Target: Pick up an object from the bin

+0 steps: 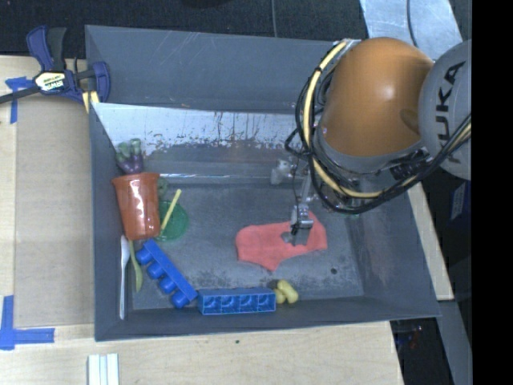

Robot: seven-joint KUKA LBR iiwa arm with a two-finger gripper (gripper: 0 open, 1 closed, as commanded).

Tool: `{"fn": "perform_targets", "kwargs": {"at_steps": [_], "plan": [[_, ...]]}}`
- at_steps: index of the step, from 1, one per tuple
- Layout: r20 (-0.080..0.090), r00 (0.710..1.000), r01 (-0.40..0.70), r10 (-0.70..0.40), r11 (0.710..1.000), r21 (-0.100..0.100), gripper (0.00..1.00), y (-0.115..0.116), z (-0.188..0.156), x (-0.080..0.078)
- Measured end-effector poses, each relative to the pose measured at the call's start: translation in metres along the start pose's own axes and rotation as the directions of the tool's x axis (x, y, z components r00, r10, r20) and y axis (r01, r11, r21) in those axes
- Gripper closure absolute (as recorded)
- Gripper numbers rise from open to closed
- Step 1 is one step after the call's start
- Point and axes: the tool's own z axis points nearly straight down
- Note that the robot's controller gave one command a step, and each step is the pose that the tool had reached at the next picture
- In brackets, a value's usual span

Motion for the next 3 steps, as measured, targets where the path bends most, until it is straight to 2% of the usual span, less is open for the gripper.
{"fn": "perform_targets", "kwargs": {"at_steps": [1, 2, 3], "plan": [[0.009, 1.0, -0.002, 0.002, 1.0, -0.001, 0.0, 0.0, -0.005, -0.001], [0.012, 0.99, 0.139, -0.139, 0.99, 0.001, 0.0, -0.014, 0.035, 0.006], [0.018, 0.918, 0.397, -0.397, 0.918, 0.006, 0.0, -0.009, 0.102, 0.034]]}}
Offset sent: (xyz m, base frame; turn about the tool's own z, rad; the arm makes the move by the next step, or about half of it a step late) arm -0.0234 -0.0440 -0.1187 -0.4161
